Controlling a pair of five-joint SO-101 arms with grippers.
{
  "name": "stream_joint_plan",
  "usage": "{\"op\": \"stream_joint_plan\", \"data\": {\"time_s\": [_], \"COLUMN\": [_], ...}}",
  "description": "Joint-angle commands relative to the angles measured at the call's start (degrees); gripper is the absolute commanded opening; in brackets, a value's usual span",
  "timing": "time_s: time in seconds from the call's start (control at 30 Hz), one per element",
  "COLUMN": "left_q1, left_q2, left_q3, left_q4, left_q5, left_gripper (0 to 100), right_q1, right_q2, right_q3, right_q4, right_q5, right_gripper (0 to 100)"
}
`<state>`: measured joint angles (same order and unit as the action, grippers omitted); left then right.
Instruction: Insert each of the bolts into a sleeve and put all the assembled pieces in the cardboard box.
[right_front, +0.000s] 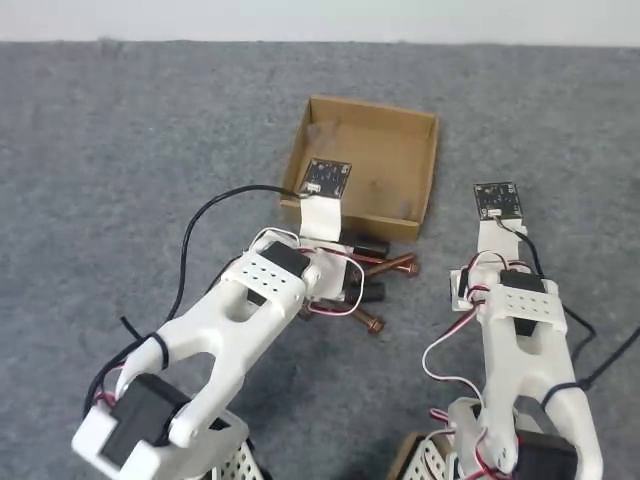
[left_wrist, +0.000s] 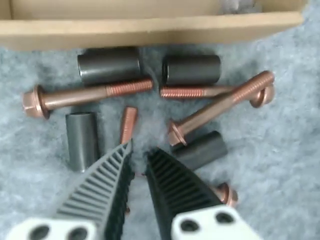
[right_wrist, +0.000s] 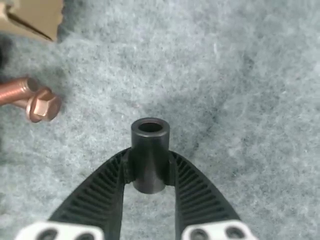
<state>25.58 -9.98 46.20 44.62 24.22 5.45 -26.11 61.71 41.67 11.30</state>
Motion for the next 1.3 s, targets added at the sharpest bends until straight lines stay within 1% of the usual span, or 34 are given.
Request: {"op": "stream_joint_plan", "data": {"time_s": [0.0,0.13,0.2,0.37,0.5,0.57,0.63,0.77,0.87,0.97,1.0,1.1,1.27], "left_q1": [-0.18,-0.18,-0.18,-0.26,-0.62,-1.93,-3.16,-3.69,-3.52,-3.43,-3.34,-1.49,-0.09], "left_q2": [-0.26,-0.18,-0.26,-0.26,0.00,2.20,5.89,13.71,17.85,19.52,19.60,19.96,19.43], "left_q3": [-0.48,0.48,1.19,1.10,1.36,0.40,-3.30,-12.35,-16.84,-18.24,-18.24,-18.24,-17.01], "left_q4": [-1.93,-1.67,-1.76,-1.93,-3.69,-3.96,-2.20,5.80,9.58,10.64,10.64,10.55,10.73], "left_q5": [0.44,0.44,0.53,0.53,0.53,0.53,0.62,0.62,0.62,0.62,0.62,0.44,-4.04], "left_gripper": [3,16,20,15,15,15,14,14,14,14,12,1,1], "right_q1": [-0.66,-0.66,-0.66,-0.66,-0.66,-0.66,-0.66,-0.66,-0.66,-0.66,-0.66,-0.66,-0.66], "right_q2": [0.22,0.22,0.22,0.22,0.22,0.22,0.22,0.22,0.22,0.22,0.22,0.22,0.22], "right_q3": [-0.18,-0.18,-0.18,-0.18,-0.18,-0.18,-0.18,-0.18,-0.18,-0.18,-0.18,-0.18,-0.18], "right_q4": [-0.84,-0.84,-0.84,-0.84,-0.84,-0.84,-0.84,-0.75,-0.75,-0.75,-0.84,-0.84,-0.84], "right_q5": [1.23,1.23,1.23,1.32,1.32,1.32,1.32,1.32,1.32,1.32,1.32,1.32,1.32], "right_gripper": [0.6,0.6,0.6,0.6,0.6,0.6,0.6,0.6,0.6,0.6,0.6,0.6,0.7]}}
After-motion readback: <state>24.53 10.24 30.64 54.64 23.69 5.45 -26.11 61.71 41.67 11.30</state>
